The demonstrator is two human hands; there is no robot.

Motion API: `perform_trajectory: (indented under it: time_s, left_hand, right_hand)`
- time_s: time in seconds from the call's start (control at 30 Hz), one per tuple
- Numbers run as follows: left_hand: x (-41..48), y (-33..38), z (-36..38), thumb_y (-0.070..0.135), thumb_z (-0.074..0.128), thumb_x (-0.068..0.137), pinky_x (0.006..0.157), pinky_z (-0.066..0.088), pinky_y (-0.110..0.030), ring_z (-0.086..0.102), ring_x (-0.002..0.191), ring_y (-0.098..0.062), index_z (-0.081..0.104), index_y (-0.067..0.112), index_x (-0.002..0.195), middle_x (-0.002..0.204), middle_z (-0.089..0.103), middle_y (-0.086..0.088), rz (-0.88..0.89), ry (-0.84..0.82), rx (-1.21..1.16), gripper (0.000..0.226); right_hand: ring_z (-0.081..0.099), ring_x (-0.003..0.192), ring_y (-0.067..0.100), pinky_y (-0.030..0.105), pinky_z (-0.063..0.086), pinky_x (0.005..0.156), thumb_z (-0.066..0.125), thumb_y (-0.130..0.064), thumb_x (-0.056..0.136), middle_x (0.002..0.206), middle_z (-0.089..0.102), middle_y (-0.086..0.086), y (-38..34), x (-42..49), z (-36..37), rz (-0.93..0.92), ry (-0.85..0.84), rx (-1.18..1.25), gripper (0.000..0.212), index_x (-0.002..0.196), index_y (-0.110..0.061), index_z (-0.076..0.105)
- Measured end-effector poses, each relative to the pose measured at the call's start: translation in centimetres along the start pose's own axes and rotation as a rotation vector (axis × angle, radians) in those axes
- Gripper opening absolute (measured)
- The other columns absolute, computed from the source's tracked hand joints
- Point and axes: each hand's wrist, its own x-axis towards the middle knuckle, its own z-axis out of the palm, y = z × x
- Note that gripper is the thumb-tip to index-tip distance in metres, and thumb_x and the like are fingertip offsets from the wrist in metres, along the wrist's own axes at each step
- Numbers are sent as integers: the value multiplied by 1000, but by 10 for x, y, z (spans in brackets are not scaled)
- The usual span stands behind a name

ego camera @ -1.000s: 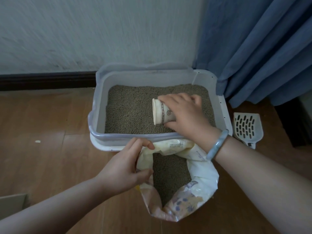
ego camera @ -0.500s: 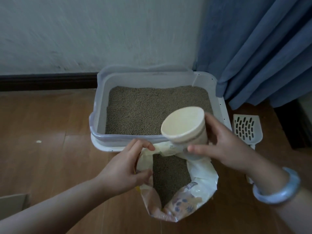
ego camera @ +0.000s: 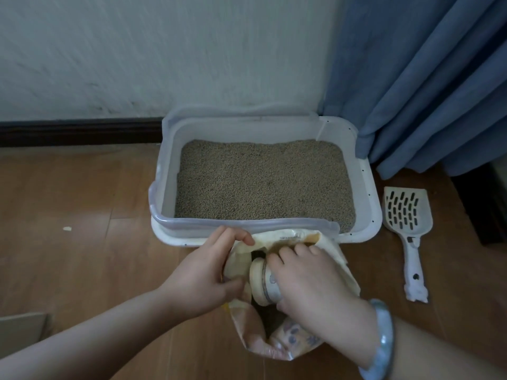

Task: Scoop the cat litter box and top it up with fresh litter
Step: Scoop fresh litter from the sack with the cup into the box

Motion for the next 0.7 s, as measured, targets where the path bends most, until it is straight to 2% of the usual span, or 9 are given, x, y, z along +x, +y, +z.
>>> perform_trajectory:
  time_s: [0.07, 0.13, 0.17, 0.2, 0.27, 0.3, 0.43, 0.53, 0.7]
  left_hand:
    - [0, 0, 0, 20, 62, 63, 69, 50, -34, 53, 75, -12, 37, 47, 107, 107, 44, 23, -8, 2, 11, 57]
    - [-1, 1, 0, 20, 62, 63, 68, 49, -30, 52, 75, -10, 38, 47, 106, 105, 43, 25, -20, 4, 13, 57]
    - [-1, 1, 0, 19, 62, 63, 67, 48, -28, 52, 75, -9, 38, 47, 107, 104, 43, 26, -23, 3, 11, 57]
    - [-2, 1, -1, 19, 62, 64, 67, 47, -26, 52, 74, -8, 37, 48, 107, 103, 43, 27, -24, 2, 10, 58]
    - [-2, 2, -1, 19, 62, 64, 68, 48, -27, 52, 75, -8, 37, 48, 107, 104, 43, 27, -23, 3, 17, 58]
    - [-2, 2, -1, 20, 61, 64, 69, 48, -29, 52, 76, -8, 37, 48, 107, 104, 43, 27, -24, 2, 21, 57]
    - [-3, 4, -2, 21, 60, 64, 69, 50, -35, 52, 77, -12, 37, 49, 107, 107, 43, 25, -26, -7, 26, 57]
    - [-4, 5, -3, 20, 59, 64, 69, 49, -36, 52, 76, -13, 36, 49, 107, 107, 42, 25, -20, -21, 38, 57]
    - [-4, 10, -2, 19, 56, 61, 70, 48, -40, 52, 76, -13, 38, 46, 109, 112, 45, 19, -6, -42, 34, 58]
  right_hand:
    - [61, 58, 27, 29, 48, 55, 91, -32, 25, 64, 65, 6, -6, 13, 24, -4, 51, -38, 52, 69, -13, 71]
    - [59, 52, 28, 28, 45, 55, 90, -27, 26, 55, 63, 7, -9, 24, 40, -12, 85, -54, 39, 56, -12, 70]
    - [62, 61, 30, 31, 44, 64, 90, -29, 37, 63, 65, 10, -12, 26, 43, -21, 40, -58, 36, 64, -11, 72]
    - [63, 80, 33, 35, 42, 77, 84, -32, 58, 82, 68, 15, -15, 27, 41, -35, 14, -110, 35, 83, -10, 73]
    - [46, 120, 35, 43, 29, 99, 48, -29, 93, 124, 55, 16, -17, 32, 47, -76, -4, -234, 36, 124, -10, 54]
    - [39, 126, 34, 46, 26, 103, 39, -26, 97, 130, 50, 14, -14, 31, 49, -109, -39, -220, 37, 129, -12, 48]
    - [58, 101, 33, 44, 45, 85, 59, -20, 78, 102, 65, 8, 7, 31, 46, -262, -6, -62, 28, 106, -18, 59]
    - [52, 108, 23, 38, 44, 90, 70, -24, 72, 114, 59, -1, 27, 27, 44, -314, -126, 186, 50, 118, -26, 50]
    - [51, 102, 4, 20, 40, 84, 77, -31, 67, 112, 55, -15, 38, 19, 38, -251, -224, 614, 60, 118, -38, 47]
